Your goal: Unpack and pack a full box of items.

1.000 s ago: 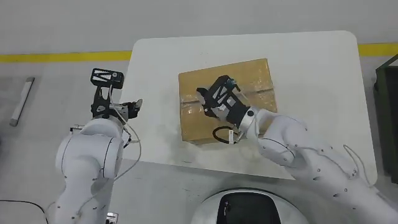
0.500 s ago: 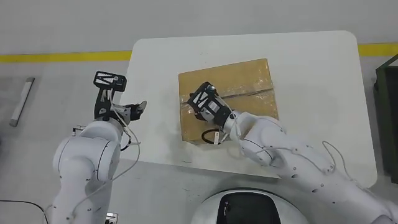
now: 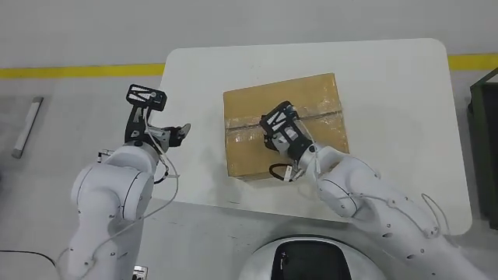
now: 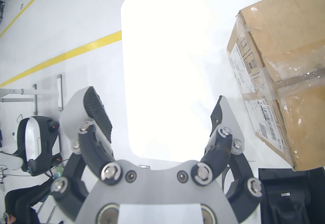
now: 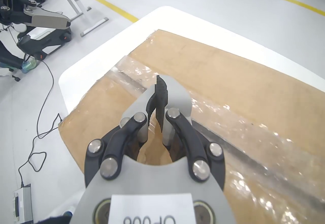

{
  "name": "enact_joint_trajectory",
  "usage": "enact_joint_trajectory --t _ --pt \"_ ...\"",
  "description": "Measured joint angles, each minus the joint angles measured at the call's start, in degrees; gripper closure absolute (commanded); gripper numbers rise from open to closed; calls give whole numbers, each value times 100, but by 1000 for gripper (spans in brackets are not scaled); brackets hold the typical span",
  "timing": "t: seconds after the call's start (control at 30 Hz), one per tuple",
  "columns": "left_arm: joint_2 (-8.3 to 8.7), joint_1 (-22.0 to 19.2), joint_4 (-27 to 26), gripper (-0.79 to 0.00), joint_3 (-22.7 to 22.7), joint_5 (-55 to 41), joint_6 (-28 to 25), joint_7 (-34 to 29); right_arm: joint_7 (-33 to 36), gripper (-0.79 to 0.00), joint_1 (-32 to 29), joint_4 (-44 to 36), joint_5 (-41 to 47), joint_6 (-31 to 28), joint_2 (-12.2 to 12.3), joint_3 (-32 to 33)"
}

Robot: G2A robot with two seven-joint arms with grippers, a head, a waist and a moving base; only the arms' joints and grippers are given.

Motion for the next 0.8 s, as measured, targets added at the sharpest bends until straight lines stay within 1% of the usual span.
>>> enact_joint_trajectory --t 0.27,0.43,0.53,0.63,0.8 --pt "-23 -134 134 -785 158 -44 -41 58 162 0 -437 -335 -141 -106 75 457" --pt "-34 -192 181 -785 206 -55 -28 54 180 0 -703 -841 -127 -181 120 806" --pt "-36 -193 196 -785 201 -26 -10 44 137 0 -704 -1117 -114 -265 119 897" --pt "-38 -177 188 -785 199 -18 5 44 38 0 -516 -949 -102 -320 78 794" --pt "-52 -193 171 -785 256 -13 43 52 -66 0 -144 -170 -295 -329 -2 542"
